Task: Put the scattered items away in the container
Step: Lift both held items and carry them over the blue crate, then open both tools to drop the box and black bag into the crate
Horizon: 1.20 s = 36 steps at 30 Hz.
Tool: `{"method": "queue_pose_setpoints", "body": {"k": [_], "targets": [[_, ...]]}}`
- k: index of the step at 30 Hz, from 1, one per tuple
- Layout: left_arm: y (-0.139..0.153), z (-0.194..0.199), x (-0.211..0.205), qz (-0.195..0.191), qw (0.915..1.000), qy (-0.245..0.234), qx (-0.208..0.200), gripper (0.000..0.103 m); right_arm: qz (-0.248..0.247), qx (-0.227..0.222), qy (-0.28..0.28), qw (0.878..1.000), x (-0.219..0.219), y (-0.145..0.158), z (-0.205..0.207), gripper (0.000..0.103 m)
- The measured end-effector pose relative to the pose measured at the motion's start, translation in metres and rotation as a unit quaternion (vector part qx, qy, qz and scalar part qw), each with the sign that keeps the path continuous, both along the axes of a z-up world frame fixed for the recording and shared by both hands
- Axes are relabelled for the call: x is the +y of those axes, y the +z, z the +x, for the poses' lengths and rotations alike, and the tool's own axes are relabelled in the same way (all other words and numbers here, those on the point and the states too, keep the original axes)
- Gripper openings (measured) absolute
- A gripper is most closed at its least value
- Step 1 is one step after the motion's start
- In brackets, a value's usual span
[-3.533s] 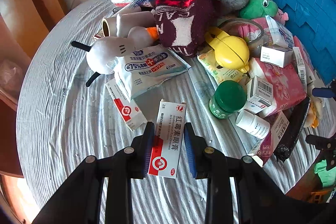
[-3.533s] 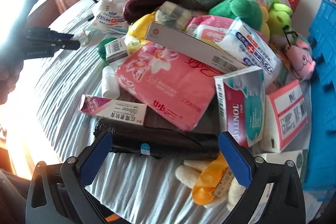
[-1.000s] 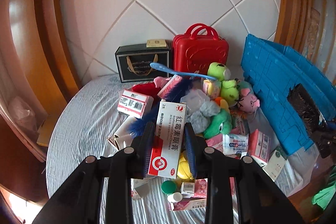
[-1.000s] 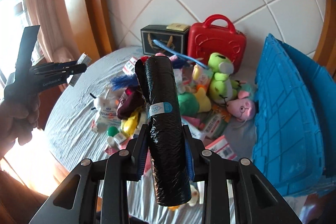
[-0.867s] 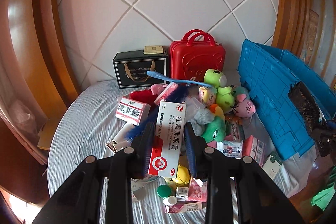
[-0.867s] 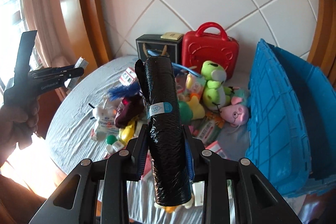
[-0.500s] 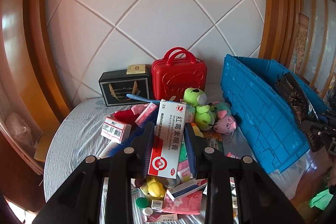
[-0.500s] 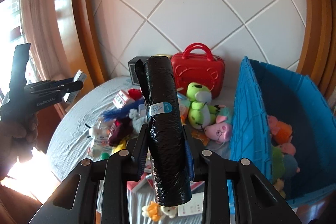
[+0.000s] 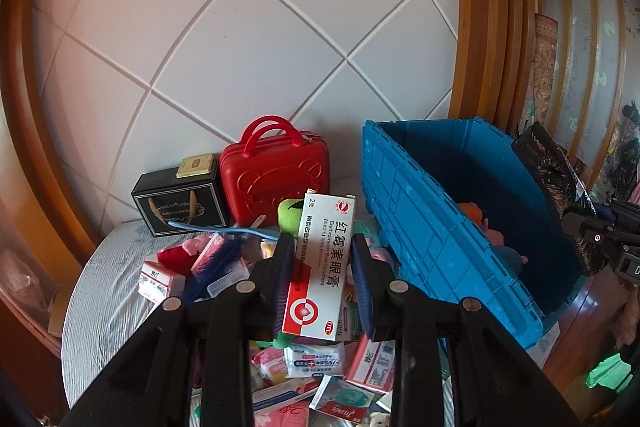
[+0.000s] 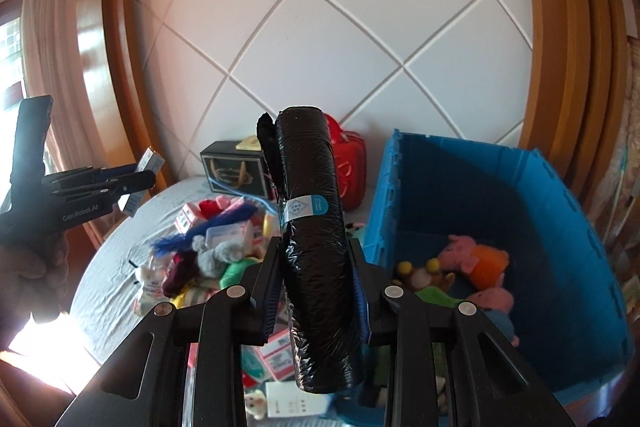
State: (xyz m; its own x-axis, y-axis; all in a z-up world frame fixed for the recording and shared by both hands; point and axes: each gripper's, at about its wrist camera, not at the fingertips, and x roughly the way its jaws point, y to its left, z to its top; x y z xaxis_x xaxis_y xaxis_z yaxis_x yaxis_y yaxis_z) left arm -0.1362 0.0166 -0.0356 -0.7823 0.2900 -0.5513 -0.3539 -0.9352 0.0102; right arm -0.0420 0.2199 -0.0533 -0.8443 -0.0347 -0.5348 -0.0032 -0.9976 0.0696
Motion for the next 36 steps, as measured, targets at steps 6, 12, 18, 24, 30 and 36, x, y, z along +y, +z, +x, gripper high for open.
{"method": "queue_pose_setpoints", "body": {"k": [6,12,18,24,30,36], "targets": [[0.006,-0.005,0.061,-0.005,0.9996,-0.027,0.001,0.028,-0.003,0.003,-0.03,1.0,0.066,0.0,0.011,0.03],[0.012,-0.01,0.119,-0.01,0.9986,-0.051,0.006,0.028,-0.007,0.0,-0.058,0.998,0.127,-0.003,0.019,0.03],[0.012,-0.018,0.173,-0.02,0.9965,-0.081,0.002,0.028,-0.014,-0.008,-0.082,0.997,0.169,-0.008,0.025,0.03],[0.008,-0.03,0.225,-0.019,0.9937,-0.11,-0.007,0.028,-0.022,-0.021,-0.105,0.994,0.201,-0.021,0.033,0.03],[0.004,-0.038,0.269,-0.025,0.9902,-0.137,-0.011,0.028,-0.027,-0.03,-0.13,0.991,0.232,-0.032,0.044,0.03],[0.002,-0.044,0.298,-0.027,0.9869,-0.159,-0.012,0.028,-0.032,-0.042,-0.151,0.987,0.258,-0.04,0.052,0.03]]}}
